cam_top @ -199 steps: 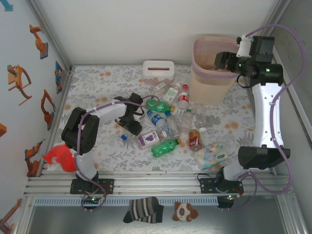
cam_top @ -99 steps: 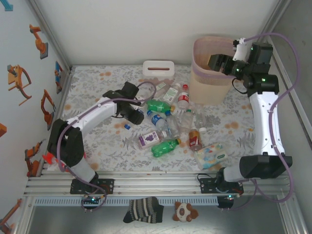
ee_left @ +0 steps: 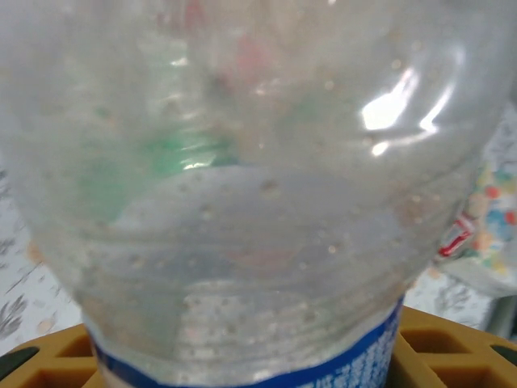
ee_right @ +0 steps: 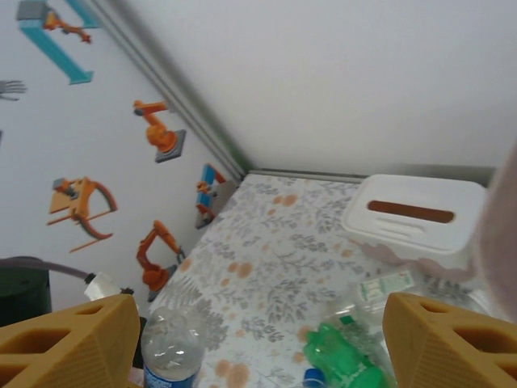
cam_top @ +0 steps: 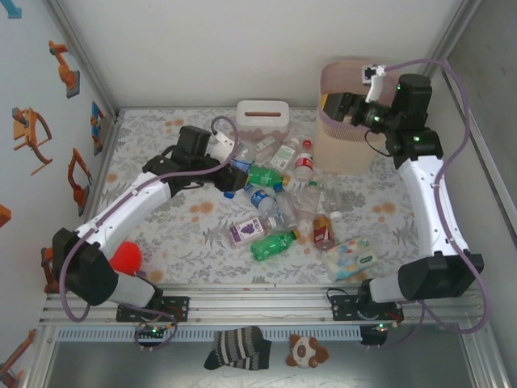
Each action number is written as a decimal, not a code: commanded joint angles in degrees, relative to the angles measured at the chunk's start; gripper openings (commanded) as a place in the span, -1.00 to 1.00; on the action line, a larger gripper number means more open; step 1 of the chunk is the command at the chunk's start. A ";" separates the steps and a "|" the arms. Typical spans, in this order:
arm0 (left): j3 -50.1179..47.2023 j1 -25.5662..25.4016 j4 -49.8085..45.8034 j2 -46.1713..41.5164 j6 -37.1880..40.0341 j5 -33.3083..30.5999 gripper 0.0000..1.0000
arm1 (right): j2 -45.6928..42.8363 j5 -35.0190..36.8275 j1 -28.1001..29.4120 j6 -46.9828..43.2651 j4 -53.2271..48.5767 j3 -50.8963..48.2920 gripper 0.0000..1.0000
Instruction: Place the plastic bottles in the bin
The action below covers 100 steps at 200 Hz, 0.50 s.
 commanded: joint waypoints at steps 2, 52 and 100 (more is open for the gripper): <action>-1.48 0.53 7.25 -3.53 -1.85 9.70 0.08 | -0.99 -3.92 3.46 -0.07 4.87 -0.41 0.57; -3.81 0.79 18.00 -8.73 -4.92 18.82 0.08 | -0.66 -7.90 10.36 -2.17 8.94 -0.84 0.58; -4.77 0.71 28.01 -11.51 -9.52 27.25 0.09 | -2.31 -13.79 15.58 -6.03 15.80 -3.71 0.64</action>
